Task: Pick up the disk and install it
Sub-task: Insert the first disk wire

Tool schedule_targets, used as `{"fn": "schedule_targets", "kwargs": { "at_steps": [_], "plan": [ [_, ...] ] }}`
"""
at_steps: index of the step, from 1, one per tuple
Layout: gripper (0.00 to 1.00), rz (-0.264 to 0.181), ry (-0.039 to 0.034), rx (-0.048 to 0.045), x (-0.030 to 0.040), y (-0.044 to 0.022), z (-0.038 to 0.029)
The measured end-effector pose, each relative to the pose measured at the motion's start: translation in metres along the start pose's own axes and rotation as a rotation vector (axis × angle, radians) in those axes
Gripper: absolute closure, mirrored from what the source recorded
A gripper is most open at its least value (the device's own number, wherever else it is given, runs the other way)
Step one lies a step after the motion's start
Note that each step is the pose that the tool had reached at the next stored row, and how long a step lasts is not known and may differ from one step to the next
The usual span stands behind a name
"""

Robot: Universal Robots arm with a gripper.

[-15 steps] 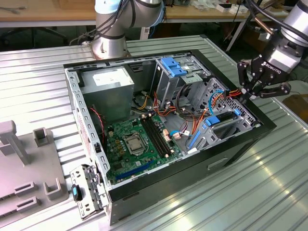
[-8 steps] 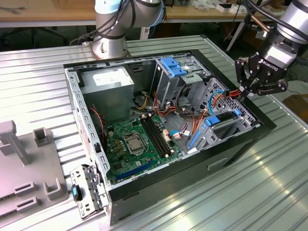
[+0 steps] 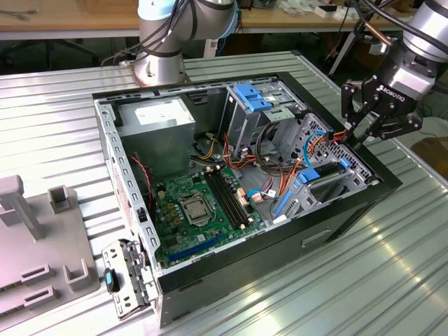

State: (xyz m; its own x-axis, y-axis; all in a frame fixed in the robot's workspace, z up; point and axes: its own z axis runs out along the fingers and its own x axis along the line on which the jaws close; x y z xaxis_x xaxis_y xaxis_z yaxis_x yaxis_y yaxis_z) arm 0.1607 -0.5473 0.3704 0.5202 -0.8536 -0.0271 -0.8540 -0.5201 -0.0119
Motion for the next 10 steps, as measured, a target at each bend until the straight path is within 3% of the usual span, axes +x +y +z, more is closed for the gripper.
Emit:
{"fn": "schedule_targets", "kwargs": {
  "at_steps": [2, 6, 10],
  "plan": [
    [0.7, -0.058, -0.0006, -0.0015, 0.0, 0.0, 0.0],
    [0.7, -0.117, -0.0006, -0.0035, -0.0001, -0.0001, 0.0001],
    [0.7, -0.128, 0.0074, -0.0094, -0.0014, -0.001, 0.0001]
  ]
}}
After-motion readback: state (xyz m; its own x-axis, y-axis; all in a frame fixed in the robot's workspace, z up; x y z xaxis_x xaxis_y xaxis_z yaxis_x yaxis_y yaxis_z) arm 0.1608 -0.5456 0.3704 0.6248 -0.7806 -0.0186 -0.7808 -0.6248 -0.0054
